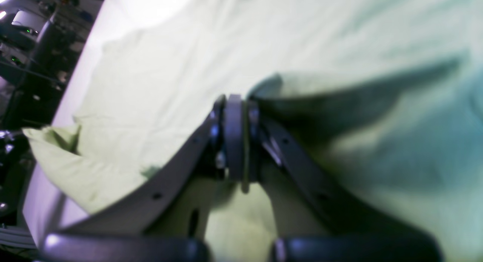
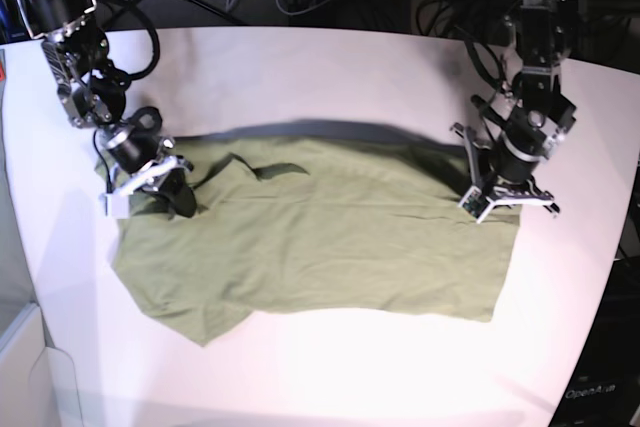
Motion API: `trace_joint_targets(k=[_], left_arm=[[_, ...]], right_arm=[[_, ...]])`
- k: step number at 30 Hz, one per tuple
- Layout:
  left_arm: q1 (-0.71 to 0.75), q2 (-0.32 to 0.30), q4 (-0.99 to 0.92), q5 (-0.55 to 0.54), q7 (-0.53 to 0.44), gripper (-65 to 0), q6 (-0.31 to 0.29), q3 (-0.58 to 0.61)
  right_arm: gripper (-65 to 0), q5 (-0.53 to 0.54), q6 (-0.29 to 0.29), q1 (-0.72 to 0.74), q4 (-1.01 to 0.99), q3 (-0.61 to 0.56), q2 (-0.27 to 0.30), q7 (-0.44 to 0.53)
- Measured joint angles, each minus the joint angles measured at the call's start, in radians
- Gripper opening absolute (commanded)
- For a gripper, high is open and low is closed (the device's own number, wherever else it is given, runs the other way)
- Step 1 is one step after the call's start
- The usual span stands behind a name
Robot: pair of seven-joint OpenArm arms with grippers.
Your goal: Fold the T-shirt properly
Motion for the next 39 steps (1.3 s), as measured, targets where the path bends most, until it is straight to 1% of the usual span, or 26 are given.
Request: trace_joint_targets(k=[5, 10, 14, 17, 18, 21, 22, 26, 30, 39], left_arm=[[0.0, -0.003, 0.002, 0.0, 0.003, -62.2, 0.0, 0.0], [-0.036, -0.004, -0.001, 0.0, 0.005, -62.2, -0.006, 0.0], [-0.036, -0.006, -0.002, 0.0, 0.006, -62.2, -0.007, 0.0], [-0.048, -0.014, -0.004, -0.001, 0.012, -62.2, -0.013, 0.0], [-0.056, -0.016, -0.003, 0.0, 0.012, -62.2, -0.01, 0.0], [-0.064, -0.019, -0.003, 0.0, 0.01, -62.2, -0.008, 0.0], [-0.064, -0.027, -0.004, 0.0, 0.011, -62.2, -0.008, 0.0], [-0.072, -0.035, -0.005, -0.001, 0.01, -62.2, -0.012, 0.0], [-0.1, -0.039, -0.005, -0.001, 0.013, -62.2, -0.01, 0.0], [-0.128, -0.039, -0.06, 0.003, 0.013, -62.3, -0.01, 0.004]], right_arm=[[-63.7, 0.0, 0.0, 0.013, -0.002, -0.001, 0.0, -0.001], [-63.7, 0.0, 0.0, 0.043, -0.002, -0.001, 0.005, -0.003], [-63.7, 0.0, -0.001, 0.057, -0.003, -0.002, 0.025, -0.003], [-63.7, -0.001, -0.003, 0.085, -0.005, -0.002, 0.028, -0.008], [-63.7, -0.001, -0.006, 0.095, -0.005, -0.002, 0.033, -0.013], [-63.8, -0.001, -0.039, 0.114, -0.004, 0.003, 0.047, -0.034], [-63.8, 0.0, -0.037, 0.115, -0.004, 0.003, 0.048, -0.034], [-63.7, -0.001, -0.038, 0.124, -0.006, 0.003, 0.047, -0.049], [-63.7, 0.0, -0.034, 0.143, -0.006, 0.003, 0.047, -0.044], [-63.7, 0.0, -0.037, 0.151, -0.045, 0.002, 0.044, -0.045]])
